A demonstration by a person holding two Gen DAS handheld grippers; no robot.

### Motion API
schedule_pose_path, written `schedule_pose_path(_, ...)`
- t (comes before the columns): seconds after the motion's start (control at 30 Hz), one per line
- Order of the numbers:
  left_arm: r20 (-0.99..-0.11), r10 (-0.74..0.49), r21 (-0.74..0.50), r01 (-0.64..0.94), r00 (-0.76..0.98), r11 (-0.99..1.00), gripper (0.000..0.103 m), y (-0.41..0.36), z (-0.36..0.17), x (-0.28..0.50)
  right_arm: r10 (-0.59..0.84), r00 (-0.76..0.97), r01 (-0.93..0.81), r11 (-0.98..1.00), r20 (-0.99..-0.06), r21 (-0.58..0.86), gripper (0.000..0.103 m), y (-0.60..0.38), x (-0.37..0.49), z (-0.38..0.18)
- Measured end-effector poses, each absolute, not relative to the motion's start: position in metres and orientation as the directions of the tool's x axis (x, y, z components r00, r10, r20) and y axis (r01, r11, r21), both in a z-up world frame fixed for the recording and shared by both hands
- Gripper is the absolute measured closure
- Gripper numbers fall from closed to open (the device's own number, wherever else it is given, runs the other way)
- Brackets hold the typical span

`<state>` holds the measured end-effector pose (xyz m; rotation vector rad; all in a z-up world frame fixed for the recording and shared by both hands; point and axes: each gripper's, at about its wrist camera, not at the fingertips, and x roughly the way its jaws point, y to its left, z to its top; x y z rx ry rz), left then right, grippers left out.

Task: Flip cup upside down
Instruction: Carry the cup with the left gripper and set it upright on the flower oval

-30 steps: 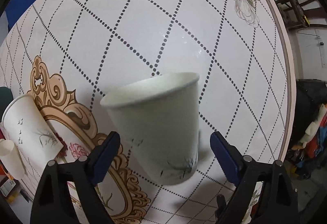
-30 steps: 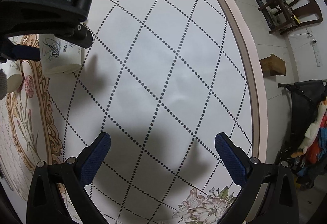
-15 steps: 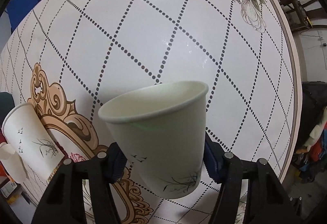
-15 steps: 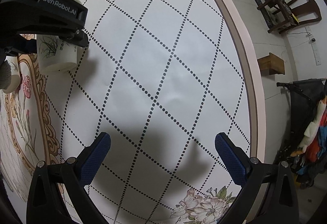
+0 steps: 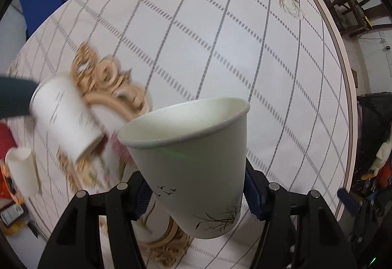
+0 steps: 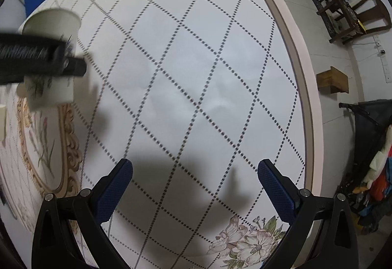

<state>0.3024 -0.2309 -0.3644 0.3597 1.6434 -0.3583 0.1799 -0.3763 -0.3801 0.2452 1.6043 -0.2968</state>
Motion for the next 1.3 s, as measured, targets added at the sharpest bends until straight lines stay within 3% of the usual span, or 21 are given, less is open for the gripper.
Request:
schedule_pose_path(0.5,-0.992,0.031,0.001,0.247,-0.121,0.969,0.042,-0.11,-0.324,0.189,0.07,-0.003,0.184,0.981,-0.998,0.069,0.0,-0.311,0.107,-0.353)
schedule_pose_path(0.9,-0.987,0.056,0.022,0.217,-0.151,0.976,0.042,-0.09,-0.381,0.149,0.078,-0.073,0.154,0.986,-0.994,0.066,0.0,-0.294,0.05,-0.364)
schedule_pose_path(1.3,-0.976,0.059,-0.002,0.278,-0.21,0.961,0.041,-0.12,-0.429,0.185,0.041,-0.09,0.172,0.985,-0.995,0.025,0.0,-0.296,0.053,-0.368)
